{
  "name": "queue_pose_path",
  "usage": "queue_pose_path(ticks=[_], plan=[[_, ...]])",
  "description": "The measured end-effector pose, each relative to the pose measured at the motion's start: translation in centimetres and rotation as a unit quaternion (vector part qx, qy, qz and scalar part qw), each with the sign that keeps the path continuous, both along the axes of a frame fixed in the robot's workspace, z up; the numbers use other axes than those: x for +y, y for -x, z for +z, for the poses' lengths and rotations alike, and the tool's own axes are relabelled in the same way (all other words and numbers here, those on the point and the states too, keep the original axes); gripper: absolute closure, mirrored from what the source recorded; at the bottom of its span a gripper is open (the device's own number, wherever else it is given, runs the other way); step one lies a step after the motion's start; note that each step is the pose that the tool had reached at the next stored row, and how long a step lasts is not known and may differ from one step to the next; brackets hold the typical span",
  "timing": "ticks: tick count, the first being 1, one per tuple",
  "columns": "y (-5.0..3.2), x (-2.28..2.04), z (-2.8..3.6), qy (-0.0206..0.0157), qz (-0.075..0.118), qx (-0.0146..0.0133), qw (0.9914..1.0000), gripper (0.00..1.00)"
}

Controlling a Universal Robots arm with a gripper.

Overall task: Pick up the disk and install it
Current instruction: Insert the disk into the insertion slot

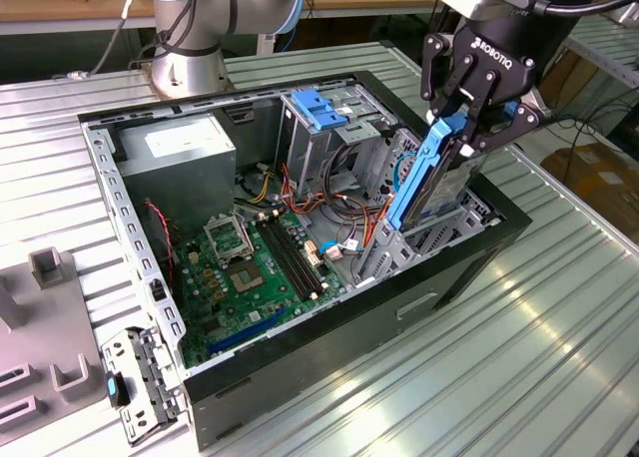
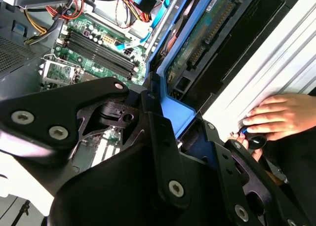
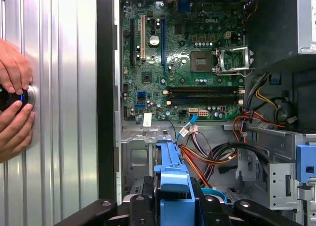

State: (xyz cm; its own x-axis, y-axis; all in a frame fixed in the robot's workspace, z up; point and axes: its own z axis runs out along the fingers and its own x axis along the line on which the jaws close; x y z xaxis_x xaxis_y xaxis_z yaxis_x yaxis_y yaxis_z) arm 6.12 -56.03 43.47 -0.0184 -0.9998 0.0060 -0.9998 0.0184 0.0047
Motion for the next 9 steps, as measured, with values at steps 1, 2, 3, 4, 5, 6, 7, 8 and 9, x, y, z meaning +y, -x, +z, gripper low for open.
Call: queue_pose_path(ticks=[1, 2, 3, 4, 5, 6, 7, 8, 9], plan=[[0.00, 0.00, -0.04, 0.0000, 0.000, 0.0000, 1.00000, 0.63], [0.00, -0.01, -0.07, 0.0000, 0.000, 0.0000, 1.00000, 0.63], [0.00, -0.01, -0.13, 0.0000, 0.000, 0.0000, 1.00000, 0.63], [0.00, -0.01, -0.15, 0.0000, 0.000, 0.0000, 1.00000, 0.63], [0.00, -0.02, -0.17, 0.0000, 0.000, 0.0000, 1.00000, 0.63], [0.00, -0.03, -0.17, 0.0000, 0.000, 0.0000, 1.00000, 0.63], [0.00, -0.02, -0.17, 0.0001, 0.000, 0.0000, 1.00000, 0.63], [0.00, -0.03, -0.17, 0.0001, 0.000, 0.0000, 1.00000, 0.63], [0.00, -0.02, -0.18, 0.0000, 0.000, 0.0000, 1.00000, 0.63]])
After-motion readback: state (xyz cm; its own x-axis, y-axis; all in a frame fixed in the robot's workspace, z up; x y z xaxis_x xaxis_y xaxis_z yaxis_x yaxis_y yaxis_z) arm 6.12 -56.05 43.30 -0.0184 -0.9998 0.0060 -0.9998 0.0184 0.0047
